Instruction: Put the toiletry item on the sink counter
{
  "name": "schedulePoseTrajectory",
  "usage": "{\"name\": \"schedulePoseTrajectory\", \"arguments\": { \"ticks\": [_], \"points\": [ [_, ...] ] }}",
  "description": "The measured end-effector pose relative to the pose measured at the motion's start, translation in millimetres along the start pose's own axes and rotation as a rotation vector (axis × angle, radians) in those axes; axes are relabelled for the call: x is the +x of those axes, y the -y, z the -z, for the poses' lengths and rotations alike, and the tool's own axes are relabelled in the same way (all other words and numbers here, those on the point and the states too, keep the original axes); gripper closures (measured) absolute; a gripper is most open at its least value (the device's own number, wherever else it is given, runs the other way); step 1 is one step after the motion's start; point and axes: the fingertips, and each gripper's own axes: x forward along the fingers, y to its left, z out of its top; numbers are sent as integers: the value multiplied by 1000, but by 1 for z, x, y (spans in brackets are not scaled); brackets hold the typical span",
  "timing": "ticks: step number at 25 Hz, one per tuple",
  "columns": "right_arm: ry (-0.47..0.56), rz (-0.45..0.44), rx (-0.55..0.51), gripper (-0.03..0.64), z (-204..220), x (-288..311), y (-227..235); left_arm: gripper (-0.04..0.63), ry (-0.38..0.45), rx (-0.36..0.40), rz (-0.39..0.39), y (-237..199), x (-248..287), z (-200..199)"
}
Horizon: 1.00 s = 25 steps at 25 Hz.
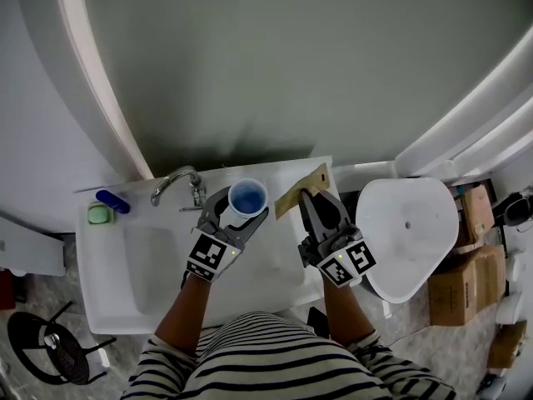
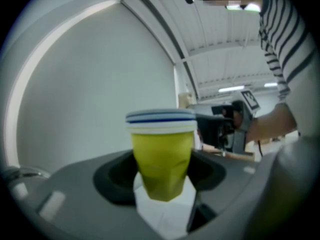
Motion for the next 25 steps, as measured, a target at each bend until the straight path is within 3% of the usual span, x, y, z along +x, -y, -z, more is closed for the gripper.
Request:
{"name": "schedulePoseTrajectory", "arguments": {
  "ticks": [11, 25],
  "points": [
    [-7, 7, 27, 583, 9, 20, 52, 310, -104, -9, -30, -19, 48, 57],
    [-69, 31, 60, 583, 44, 49, 85, 311, -212, -37, -60, -45, 91, 144]
  ]
}}
